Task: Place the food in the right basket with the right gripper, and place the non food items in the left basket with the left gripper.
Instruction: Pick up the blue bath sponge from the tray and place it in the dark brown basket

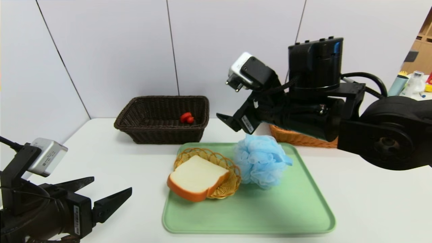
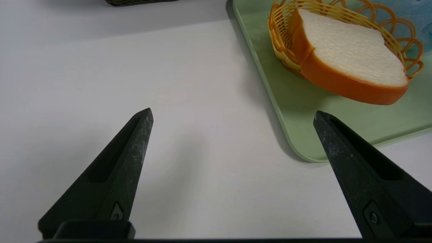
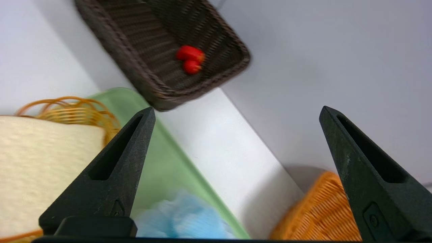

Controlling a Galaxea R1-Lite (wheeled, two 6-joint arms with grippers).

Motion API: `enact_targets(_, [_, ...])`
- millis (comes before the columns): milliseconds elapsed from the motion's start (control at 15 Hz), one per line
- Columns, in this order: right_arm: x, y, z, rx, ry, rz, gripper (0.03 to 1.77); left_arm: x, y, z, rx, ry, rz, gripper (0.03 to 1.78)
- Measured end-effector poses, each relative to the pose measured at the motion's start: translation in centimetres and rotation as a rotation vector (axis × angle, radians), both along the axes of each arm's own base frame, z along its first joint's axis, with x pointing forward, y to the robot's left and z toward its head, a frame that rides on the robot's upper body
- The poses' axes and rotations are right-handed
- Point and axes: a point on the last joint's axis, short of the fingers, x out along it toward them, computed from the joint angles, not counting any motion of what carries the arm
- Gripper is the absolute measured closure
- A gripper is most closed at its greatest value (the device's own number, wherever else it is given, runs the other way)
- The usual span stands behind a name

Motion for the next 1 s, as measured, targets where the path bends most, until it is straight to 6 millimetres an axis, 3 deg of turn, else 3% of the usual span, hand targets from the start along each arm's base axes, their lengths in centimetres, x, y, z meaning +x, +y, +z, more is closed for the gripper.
enact_targets(200, [0.0, -2.0, 0.6, -0.006, -0.017, -0.049, 0.11, 0.0, 0.0, 0.0, 0.000, 0.000, -0.002, 0.12])
enact_targets(533, [-0.5, -4.1, -0.1, -0.058, -0.002, -0.164, 0.11, 0.0, 0.0, 0.0, -0.001, 0.000, -0.006, 0.12])
enact_targets(1000, [-1.4, -5.1, -1.0, -0.067, 0.074, -0.215, 0.11, -0.1, -0.1, -0.2, 0.002, 0.006, -0.016, 0.12])
